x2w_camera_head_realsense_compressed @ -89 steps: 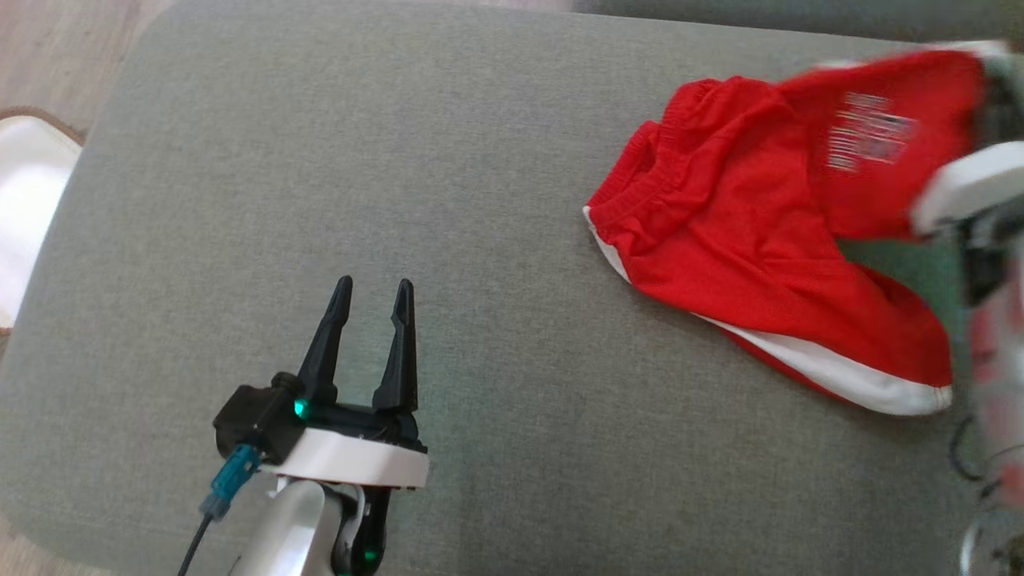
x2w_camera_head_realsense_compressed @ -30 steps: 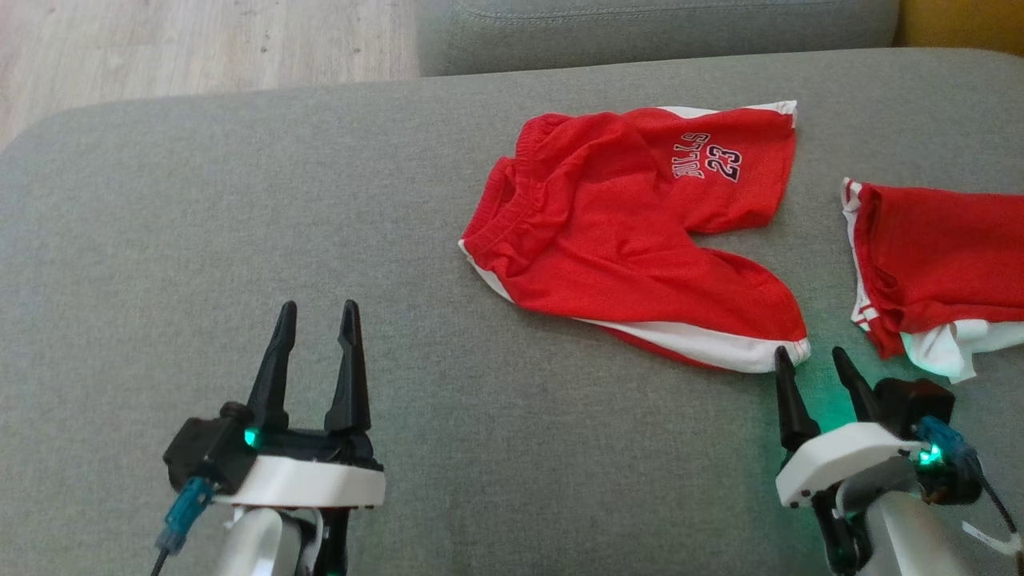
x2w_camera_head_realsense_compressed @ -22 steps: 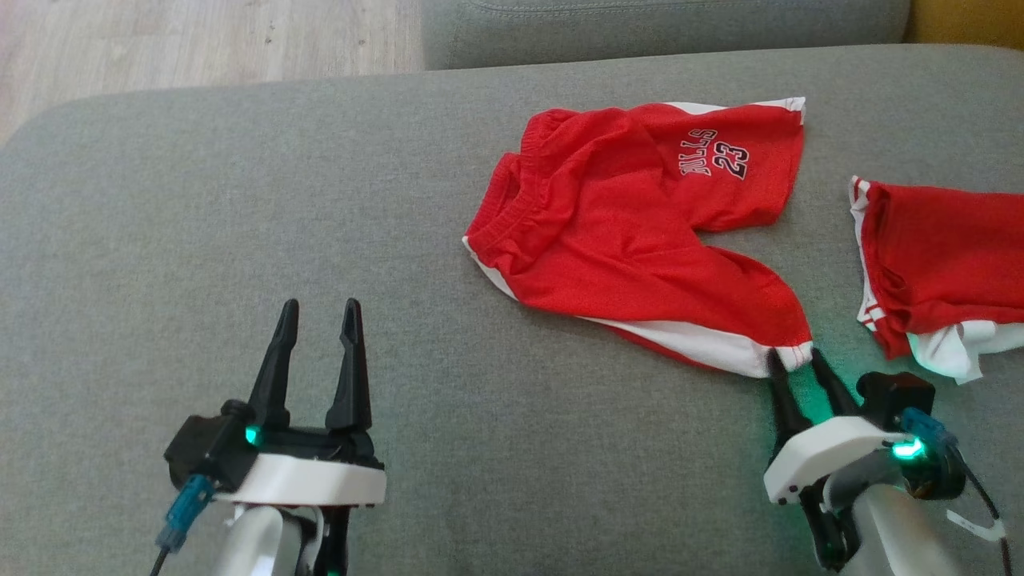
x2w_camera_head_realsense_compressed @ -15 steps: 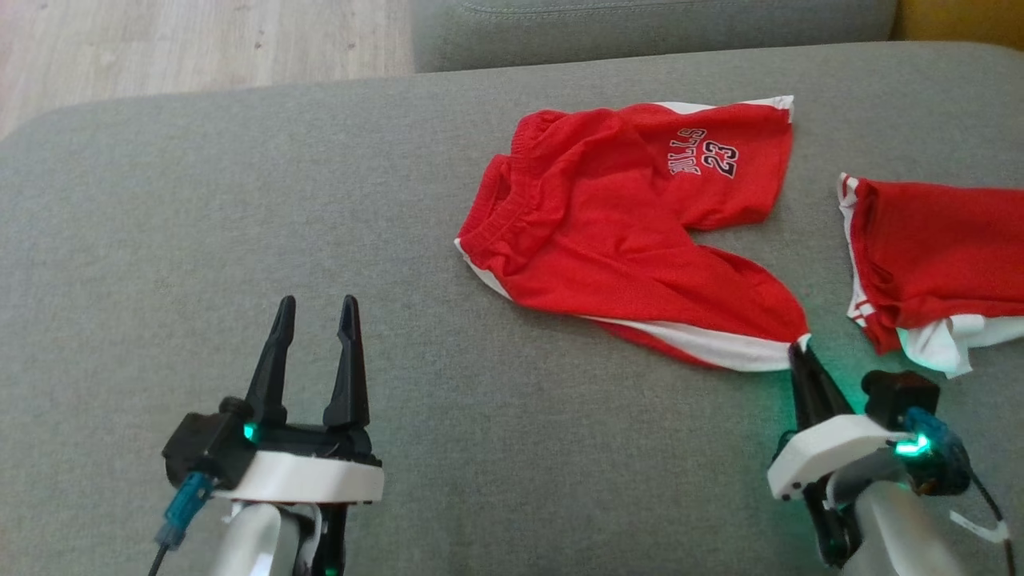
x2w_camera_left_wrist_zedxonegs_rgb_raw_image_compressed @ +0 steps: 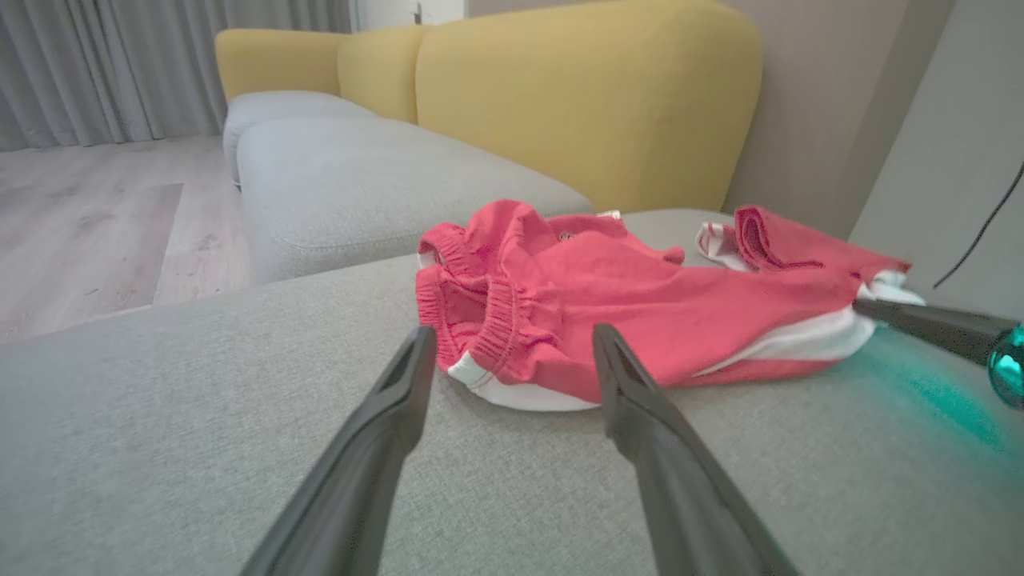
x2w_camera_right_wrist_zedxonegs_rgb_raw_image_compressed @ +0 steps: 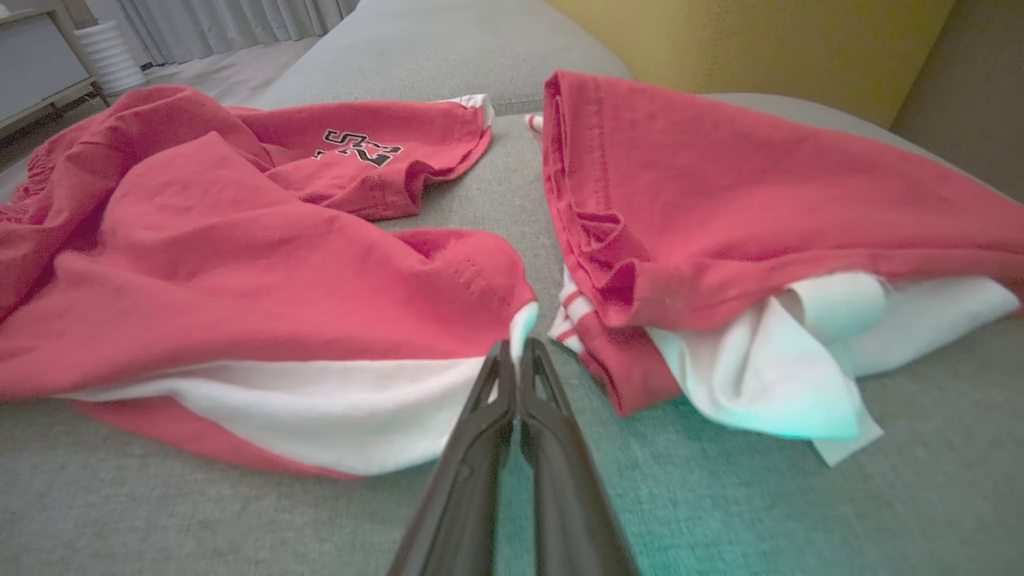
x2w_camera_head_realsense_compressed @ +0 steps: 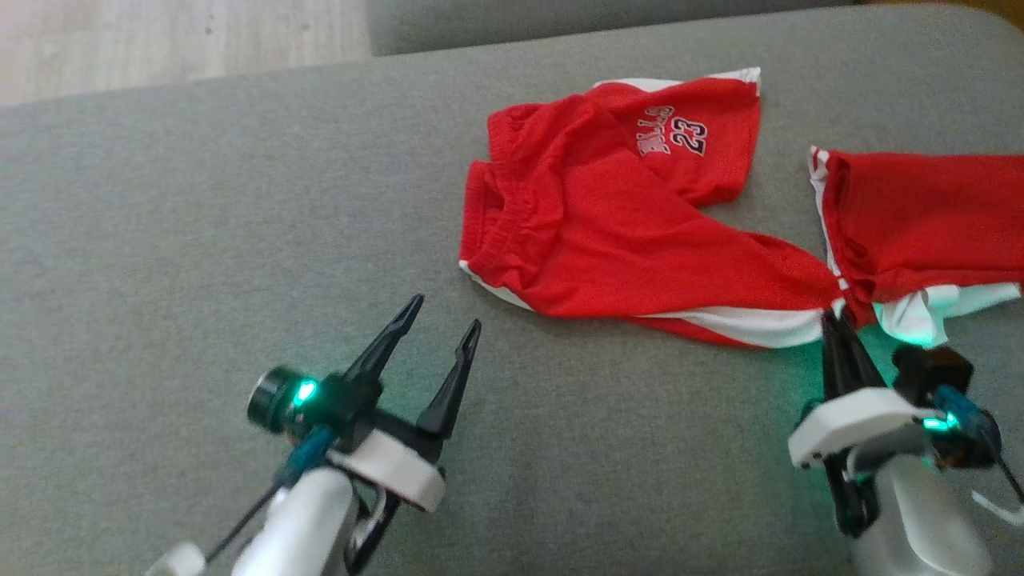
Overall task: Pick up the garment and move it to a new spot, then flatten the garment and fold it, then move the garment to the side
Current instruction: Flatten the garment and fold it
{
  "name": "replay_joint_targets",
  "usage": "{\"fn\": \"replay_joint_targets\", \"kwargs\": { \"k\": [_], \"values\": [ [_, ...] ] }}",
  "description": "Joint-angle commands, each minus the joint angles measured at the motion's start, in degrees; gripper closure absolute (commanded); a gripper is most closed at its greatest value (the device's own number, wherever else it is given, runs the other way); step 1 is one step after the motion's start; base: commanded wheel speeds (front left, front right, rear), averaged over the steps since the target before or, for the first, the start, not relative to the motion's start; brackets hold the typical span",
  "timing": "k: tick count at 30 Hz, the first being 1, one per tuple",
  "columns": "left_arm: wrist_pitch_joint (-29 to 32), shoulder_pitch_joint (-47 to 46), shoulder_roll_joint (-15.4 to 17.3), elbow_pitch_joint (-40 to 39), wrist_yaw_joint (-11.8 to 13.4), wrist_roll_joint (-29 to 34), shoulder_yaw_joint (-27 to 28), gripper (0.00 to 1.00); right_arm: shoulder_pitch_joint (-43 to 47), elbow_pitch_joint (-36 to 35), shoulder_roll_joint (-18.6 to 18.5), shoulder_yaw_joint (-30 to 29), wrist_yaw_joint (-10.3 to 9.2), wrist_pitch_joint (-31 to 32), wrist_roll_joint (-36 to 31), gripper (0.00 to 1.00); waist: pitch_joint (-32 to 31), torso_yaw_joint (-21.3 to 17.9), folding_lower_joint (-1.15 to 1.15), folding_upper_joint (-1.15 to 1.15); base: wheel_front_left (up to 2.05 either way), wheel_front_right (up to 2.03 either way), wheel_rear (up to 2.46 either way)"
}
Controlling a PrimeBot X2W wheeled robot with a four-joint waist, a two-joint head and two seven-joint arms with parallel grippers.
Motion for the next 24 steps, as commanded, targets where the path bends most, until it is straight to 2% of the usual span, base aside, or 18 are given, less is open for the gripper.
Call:
{"fn": "replay_joint_targets", "kwargs": {
  "k": [1,4,11,18,24],
  "values": [
    [0.9,-5.5,2.3,0.7,-0.1,0.4,-0.7,0.00,-3.1,-2.1,-0.2,2.4,0.39,0.0,0.5,1.00,1.3,-1.0,0.00,0.00,0.00,0.00,0.00],
    [2.5,-11.1,4.6,5.6,-0.1,1.2,-4.2,0.00,-4.5,-2.5,-0.2,3.6,0.39,0.4,0.8,1.00,2.8,-1.8,0.00,0.00,0.00,0.00,0.00],
    [4.5,-21.4,7.1,16.4,-0.1,0.0,-11.3,0.00,-6.9,-3.2,-0.2,4.5,0.39,0.9,0.9,1.00,5.8,-3.1,0.00,0.00,0.00,0.00,0.00],
    [2.4,-27.6,8.0,23.6,-0.1,-2.8,-17.4,0.00,-8.0,-3.9,-0.2,4.8,0.39,1.2,0.8,1.00,7.6,-4.0,0.00,0.00,0.00,0.00,0.00],
    [0.3,-30.5,7.5,27.7,-0.1,-4.2,-19.1,0.00,-8.2,-4.4,-0.2,5.0,0.39,1.6,1.0,1.00,8.2,-4.5,0.00,0.00,0.00,0.00,0.00]
  ]
}}
